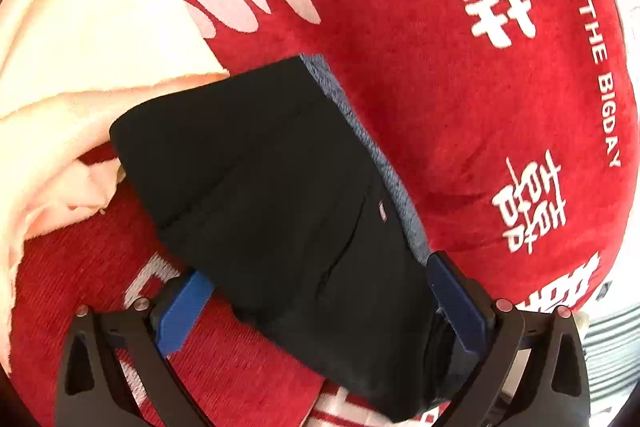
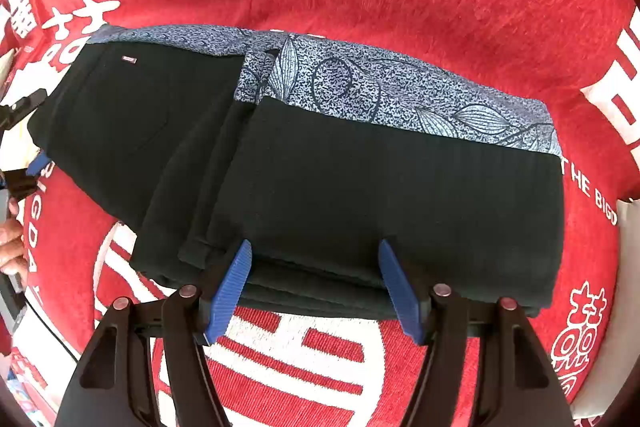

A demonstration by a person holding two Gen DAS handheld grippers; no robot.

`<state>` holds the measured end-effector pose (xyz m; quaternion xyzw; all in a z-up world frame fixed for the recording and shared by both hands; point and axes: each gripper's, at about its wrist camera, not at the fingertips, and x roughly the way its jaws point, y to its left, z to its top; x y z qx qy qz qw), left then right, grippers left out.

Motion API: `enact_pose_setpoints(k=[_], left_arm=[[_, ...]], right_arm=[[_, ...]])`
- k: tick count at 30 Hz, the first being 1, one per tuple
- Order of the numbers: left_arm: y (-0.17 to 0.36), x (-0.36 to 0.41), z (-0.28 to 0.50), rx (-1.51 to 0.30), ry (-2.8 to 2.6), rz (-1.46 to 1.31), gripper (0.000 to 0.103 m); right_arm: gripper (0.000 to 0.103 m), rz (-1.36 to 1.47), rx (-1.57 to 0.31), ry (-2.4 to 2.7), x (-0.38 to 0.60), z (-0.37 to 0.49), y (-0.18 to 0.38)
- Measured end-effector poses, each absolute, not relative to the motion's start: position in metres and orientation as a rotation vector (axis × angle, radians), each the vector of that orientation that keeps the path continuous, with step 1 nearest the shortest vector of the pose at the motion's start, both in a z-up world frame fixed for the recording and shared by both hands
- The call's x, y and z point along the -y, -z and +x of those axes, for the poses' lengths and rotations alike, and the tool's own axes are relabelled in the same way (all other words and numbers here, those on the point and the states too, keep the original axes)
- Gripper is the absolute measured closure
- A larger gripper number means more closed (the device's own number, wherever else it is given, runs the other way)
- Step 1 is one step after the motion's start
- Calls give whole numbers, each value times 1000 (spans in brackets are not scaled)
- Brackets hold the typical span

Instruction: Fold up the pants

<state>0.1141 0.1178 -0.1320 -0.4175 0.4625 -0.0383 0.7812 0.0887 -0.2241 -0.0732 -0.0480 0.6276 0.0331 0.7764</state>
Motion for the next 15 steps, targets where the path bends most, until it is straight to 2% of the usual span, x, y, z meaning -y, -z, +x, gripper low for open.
enact_pose_setpoints(k=[7,8,9,10,11,15], left_arm=[[130,-107,124,-1019,28,-870,2],[129,-105,124,-1031,-9,-848,15],[129,-104,126,-1052,-48,-822,34],[129,-105,127,-1072,-84,-800,45],[130,-106,127,-1088,-110,-782,67],[121,-97,131,-1113,-123,-658,74]], right_arm=[[33,-105,-1356,-71,225,89,73],[33,-105,-1357,-70,225,89,73],[33,-107,-1357,-69,224,89,72],[33,-108,-1357,-67,224,90,70],[33,-107,-1358,-65,223,90,67],[33,-83,-1364,-83,218,97,48]])
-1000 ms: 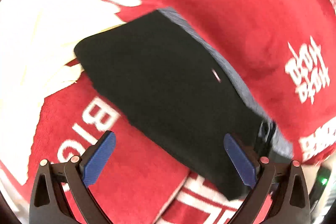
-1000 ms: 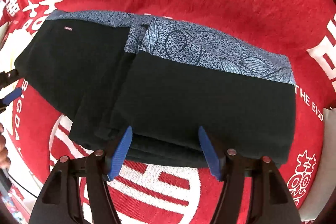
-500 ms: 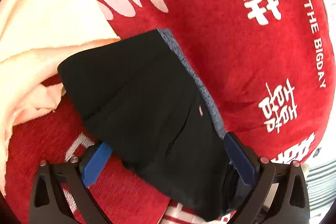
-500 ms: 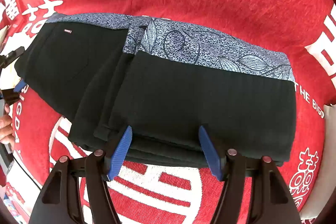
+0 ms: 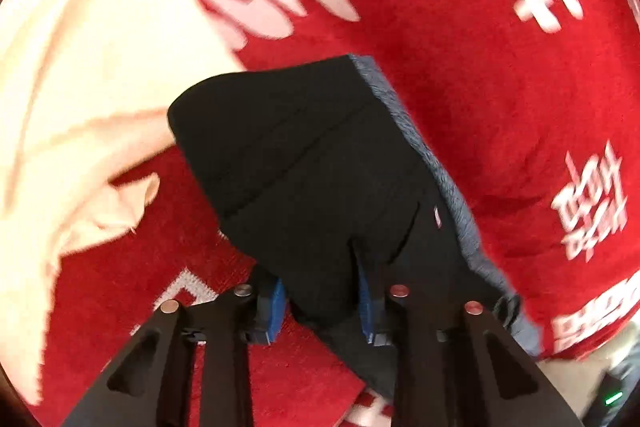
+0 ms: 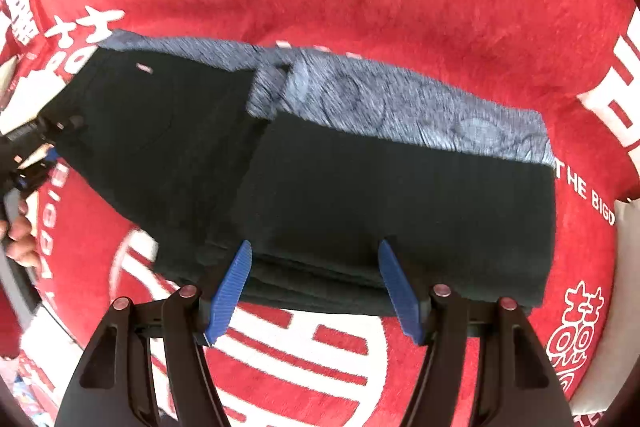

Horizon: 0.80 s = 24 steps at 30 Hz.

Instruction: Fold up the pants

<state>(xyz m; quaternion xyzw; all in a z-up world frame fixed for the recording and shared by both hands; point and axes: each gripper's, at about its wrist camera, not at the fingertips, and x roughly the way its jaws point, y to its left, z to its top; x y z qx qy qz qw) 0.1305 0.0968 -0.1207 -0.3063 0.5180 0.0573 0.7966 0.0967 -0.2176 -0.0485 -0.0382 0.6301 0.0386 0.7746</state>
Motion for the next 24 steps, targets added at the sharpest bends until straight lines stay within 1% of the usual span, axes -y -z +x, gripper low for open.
enact_pose_setpoints(k=[5,7,8,12,15,19,24], left_arm=[[89,-57,129,-1067,-117,-345,74],[83,-43,127,-1053,-102,-234,74],[81,-36,128,-1051,-90,-180,74],[77,-27,130,-1039,-68,-84,74],[78,-27,131,-1036,-65,-64,74],[77,-22,128,-1024,-59,-31,74],[75,-18,124,-1006,-52,-5,74]], right_arm=[[33,-17,-1380,-213,188,128,9],[25,-11,-1393,-281,167,150,-6],[23,-10,-1400,-324,154,163,-14],[19,-47,-1487,-476,91,214,-26],[18,-88,-1578,-548,35,251,-20],[14,-72,-1701,-630,-24,274,-1],[14,-330,-1786,-645,-93,270,38]])
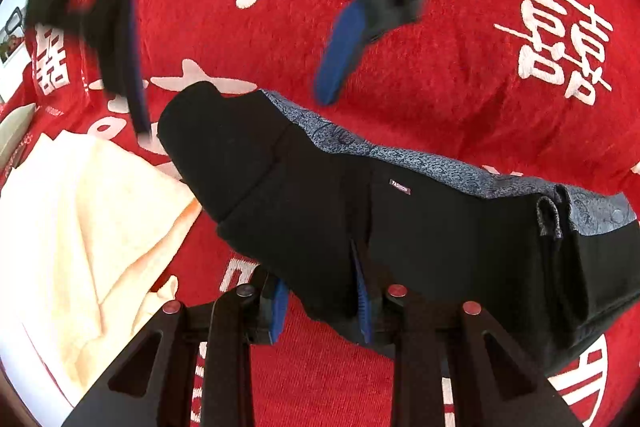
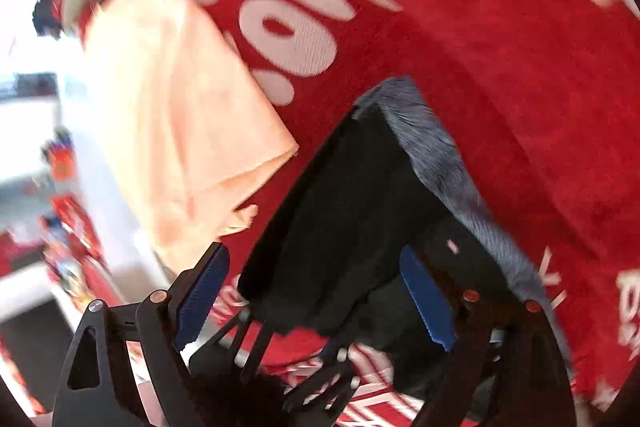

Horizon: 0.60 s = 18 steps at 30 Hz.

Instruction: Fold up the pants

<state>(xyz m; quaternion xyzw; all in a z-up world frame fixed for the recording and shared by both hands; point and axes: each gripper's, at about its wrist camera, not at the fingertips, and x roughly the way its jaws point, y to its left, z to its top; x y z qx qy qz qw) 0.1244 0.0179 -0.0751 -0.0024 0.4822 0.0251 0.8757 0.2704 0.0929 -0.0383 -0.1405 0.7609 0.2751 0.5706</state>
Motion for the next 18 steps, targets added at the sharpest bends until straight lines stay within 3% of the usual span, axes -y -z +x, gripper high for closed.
enact_pose_setpoints(k=[6,8,9,10,18], left_arm=[[76,-17,122,-1000,-52,14,74],[76,-15,123,-1014,-48,19,74],[77,-14,124,-1025,-44,18,74],[76,-12,123,-1022,-37,21,74],[32,25,119,-936,42,100,74]], right_arm=[[16,-483,-1920,-583,-115,264,87],[46,-502,-1939,-572,-109,262,93],[70,-498,-1933,-566,-105,262,92],[87,-464,-1921,-576,-99,264,88],[87,-202,-1732,-693,-26,262,25]])
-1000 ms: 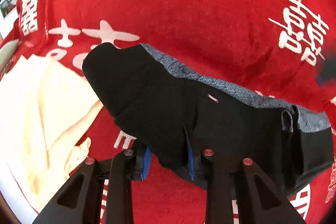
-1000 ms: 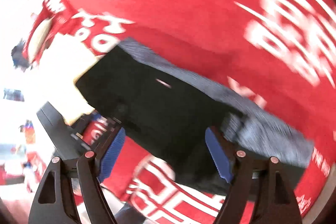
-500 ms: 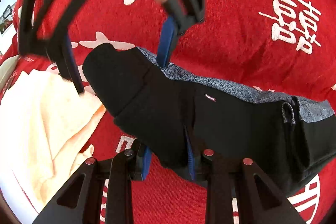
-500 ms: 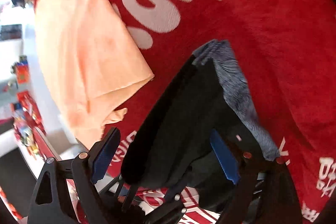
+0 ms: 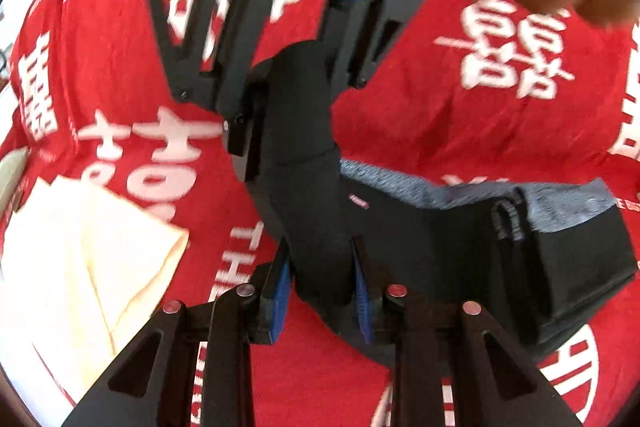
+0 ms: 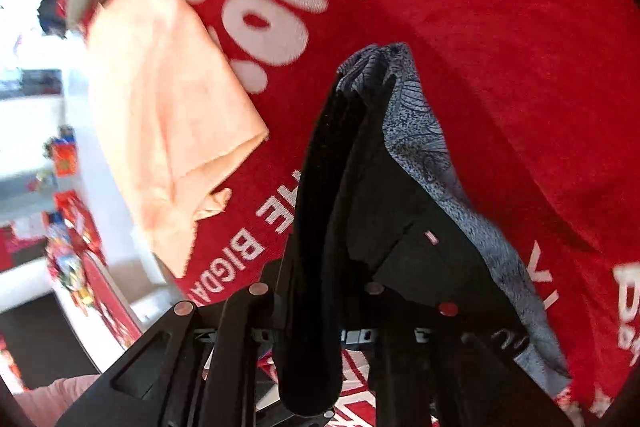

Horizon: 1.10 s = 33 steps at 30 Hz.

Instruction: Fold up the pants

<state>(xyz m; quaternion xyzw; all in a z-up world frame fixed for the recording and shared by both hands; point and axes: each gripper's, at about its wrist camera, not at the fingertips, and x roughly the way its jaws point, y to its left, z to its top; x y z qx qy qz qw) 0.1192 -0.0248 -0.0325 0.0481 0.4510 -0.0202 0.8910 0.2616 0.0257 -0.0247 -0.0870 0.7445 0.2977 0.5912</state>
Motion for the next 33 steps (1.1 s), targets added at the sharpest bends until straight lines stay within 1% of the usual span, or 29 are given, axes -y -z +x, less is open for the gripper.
enact_pose_setpoints(k=[7,11,17,25,28,33], left_arm=[[-14,75,110,-863,166,173,73],[-38,115,101,-831,251,213,74],[-57,187,85,-815,388,269,74],[-49,274,62,-817,517,392,74],[-34,305,53,-846,554,449,73],[0,338,40,-898,581,520,73]], right_arm=[[87,101,-1579,-747,73,249,-33],[87,272,-1476,-755,143,234,-62],[87,461,-1350,-719,246,196,-84],[86,671,-1248,-644,350,146,-70],[86,728,-1232,-619,383,130,-54],[87,857,-1225,-549,432,110,-9]])
